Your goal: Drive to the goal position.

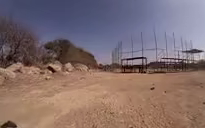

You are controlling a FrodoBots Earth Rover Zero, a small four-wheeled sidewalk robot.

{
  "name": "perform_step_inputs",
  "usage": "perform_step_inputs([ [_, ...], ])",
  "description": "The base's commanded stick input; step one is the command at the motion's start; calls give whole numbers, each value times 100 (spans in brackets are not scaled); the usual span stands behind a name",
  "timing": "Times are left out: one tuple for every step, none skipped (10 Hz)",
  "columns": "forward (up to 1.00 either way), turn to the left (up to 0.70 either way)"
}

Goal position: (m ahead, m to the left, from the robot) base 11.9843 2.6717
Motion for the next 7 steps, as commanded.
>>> perform_step_inputs([
  [50,0],
  [50,0],
  [50,0],
  [50,0],
  [50,0],
  [50,0],
  [50,0],
])
